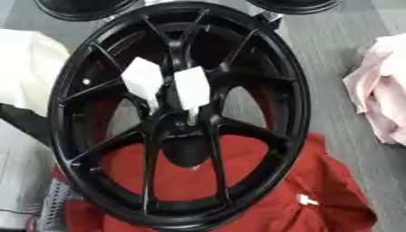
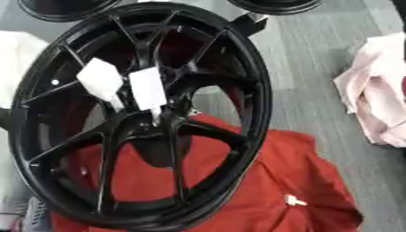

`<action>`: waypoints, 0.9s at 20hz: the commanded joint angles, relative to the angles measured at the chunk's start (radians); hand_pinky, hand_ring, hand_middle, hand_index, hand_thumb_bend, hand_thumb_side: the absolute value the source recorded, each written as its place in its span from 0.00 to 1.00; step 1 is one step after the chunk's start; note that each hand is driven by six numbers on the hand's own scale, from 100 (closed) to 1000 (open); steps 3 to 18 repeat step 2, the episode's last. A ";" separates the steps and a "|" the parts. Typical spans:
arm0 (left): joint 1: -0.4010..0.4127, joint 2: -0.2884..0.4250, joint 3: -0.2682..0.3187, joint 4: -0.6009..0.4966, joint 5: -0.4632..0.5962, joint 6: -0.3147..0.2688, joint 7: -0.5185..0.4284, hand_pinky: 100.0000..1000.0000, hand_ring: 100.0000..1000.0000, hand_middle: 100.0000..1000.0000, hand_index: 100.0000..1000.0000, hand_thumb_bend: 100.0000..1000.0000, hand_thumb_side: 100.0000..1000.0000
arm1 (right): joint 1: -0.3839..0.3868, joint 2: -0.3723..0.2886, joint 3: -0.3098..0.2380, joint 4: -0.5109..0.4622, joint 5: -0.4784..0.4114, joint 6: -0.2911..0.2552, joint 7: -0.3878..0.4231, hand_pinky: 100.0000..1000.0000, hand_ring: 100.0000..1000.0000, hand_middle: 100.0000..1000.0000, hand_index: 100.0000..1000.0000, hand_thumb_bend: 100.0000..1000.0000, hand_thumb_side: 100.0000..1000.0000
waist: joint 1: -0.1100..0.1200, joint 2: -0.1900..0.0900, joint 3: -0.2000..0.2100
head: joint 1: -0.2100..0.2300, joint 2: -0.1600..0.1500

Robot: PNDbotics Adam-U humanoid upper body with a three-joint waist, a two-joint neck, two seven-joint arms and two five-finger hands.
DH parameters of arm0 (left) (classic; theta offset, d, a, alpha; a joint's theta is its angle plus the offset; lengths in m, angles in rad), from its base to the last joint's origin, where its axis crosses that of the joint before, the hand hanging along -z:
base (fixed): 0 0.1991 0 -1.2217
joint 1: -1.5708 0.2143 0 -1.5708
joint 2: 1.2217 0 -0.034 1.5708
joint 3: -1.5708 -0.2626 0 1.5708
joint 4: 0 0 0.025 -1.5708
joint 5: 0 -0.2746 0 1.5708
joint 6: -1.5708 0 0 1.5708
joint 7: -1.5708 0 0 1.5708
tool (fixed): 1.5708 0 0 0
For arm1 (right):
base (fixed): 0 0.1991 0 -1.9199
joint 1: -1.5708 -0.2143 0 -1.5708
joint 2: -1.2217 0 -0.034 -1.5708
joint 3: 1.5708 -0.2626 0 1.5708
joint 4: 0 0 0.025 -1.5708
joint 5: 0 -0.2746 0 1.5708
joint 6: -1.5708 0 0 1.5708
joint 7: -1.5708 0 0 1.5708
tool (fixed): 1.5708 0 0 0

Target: Pull the pin out of the wheel hub.

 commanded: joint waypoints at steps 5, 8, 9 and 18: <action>0.023 -0.077 0.001 -0.211 0.115 0.026 0.128 0.76 0.68 0.69 0.84 0.00 0.79 | -0.029 -0.027 -0.008 -0.019 0.008 0.002 -0.001 0.74 0.61 0.52 0.58 0.00 0.53 | -0.009 -0.022 -0.002 | -0.006 -0.018; 0.023 -0.077 0.001 -0.211 0.115 0.026 0.128 0.76 0.68 0.69 0.84 0.00 0.79 | -0.029 -0.027 -0.008 -0.019 0.008 0.002 -0.001 0.74 0.61 0.52 0.58 0.00 0.53 | -0.009 -0.022 -0.002 | -0.006 -0.018; 0.023 -0.077 0.001 -0.211 0.115 0.026 0.128 0.76 0.68 0.69 0.84 0.00 0.79 | -0.029 -0.027 -0.008 -0.019 0.008 0.002 -0.001 0.74 0.61 0.52 0.58 0.00 0.53 | -0.009 -0.022 -0.002 | -0.006 -0.018; 0.023 -0.077 0.001 -0.211 0.115 0.026 0.128 0.76 0.68 0.69 0.84 0.00 0.79 | -0.029 -0.027 -0.008 -0.019 0.008 0.002 -0.001 0.74 0.61 0.52 0.58 0.00 0.53 | -0.009 -0.022 -0.002 | -0.006 -0.018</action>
